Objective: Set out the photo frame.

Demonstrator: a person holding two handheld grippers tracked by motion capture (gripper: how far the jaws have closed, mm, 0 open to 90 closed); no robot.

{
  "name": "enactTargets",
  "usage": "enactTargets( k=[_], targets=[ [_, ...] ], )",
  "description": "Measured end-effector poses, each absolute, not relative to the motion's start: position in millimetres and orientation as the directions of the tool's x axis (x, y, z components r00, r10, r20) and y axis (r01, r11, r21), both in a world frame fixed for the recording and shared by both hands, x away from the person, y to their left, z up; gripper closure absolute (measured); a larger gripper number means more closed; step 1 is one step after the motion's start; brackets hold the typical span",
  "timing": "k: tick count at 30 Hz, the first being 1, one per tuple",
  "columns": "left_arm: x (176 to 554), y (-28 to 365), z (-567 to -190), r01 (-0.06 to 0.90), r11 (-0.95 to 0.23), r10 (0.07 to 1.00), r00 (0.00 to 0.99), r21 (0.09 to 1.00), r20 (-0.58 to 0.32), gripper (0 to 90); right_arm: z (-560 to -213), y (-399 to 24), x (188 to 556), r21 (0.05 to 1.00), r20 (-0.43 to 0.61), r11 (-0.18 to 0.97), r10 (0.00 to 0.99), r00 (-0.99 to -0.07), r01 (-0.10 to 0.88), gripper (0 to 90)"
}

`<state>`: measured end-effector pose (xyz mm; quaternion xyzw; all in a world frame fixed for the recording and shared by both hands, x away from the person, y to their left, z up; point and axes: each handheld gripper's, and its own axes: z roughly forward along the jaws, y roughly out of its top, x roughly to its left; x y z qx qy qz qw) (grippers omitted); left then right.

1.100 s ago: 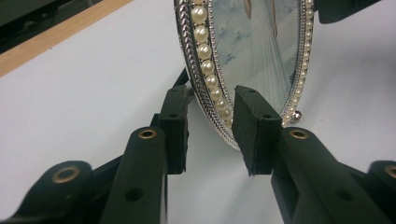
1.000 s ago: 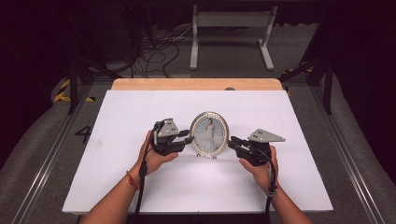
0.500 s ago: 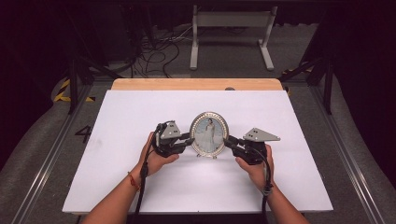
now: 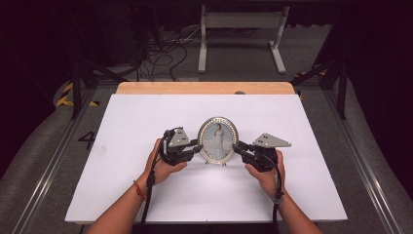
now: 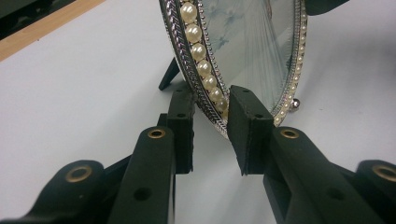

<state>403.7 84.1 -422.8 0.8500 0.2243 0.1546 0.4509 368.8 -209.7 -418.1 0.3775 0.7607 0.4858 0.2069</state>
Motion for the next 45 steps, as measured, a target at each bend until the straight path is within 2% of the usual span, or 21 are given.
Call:
enactTargets(
  k=[10, 15, 26, 41, 45],
  targets=[
    [400, 84, -422, 0.227, -0.507, 0.519, 0.851, 0.832, 0.084, 68.2, -416, -208, 365, 0.887, -0.022, 0.307, 0.774, -0.633, 0.345, 75.3],
    [398, 85, -421, 0.213, -0.524, 0.516, 0.85, 0.825, 0.108, 63.9, -415, -210, 361, 0.88, -0.059, 0.342, 0.767, -0.639, 0.33, 75.0],
    [393, 93, -420, 0.205, -0.541, 0.512, 0.85, 0.815, 0.126, 58.4, -410, -210, 357, 0.87, -0.079, 0.371, 0.754, -0.652, 0.324, 70.6],
    [377, 117, -422, 0.173, -0.572, 0.503, 0.846, 0.802, 0.177, 44.2, -413, -222, 348, 0.846, -0.133, 0.432, 0.739, -0.66, 0.313, 57.4],
    [372, 127, -424, 0.166, -0.58, 0.507, 0.84, 0.797, 0.194, 39.1, -414, -225, 345, 0.827, -0.174, 0.473, 0.729, -0.662, 0.303, 51.2]
  ],
)
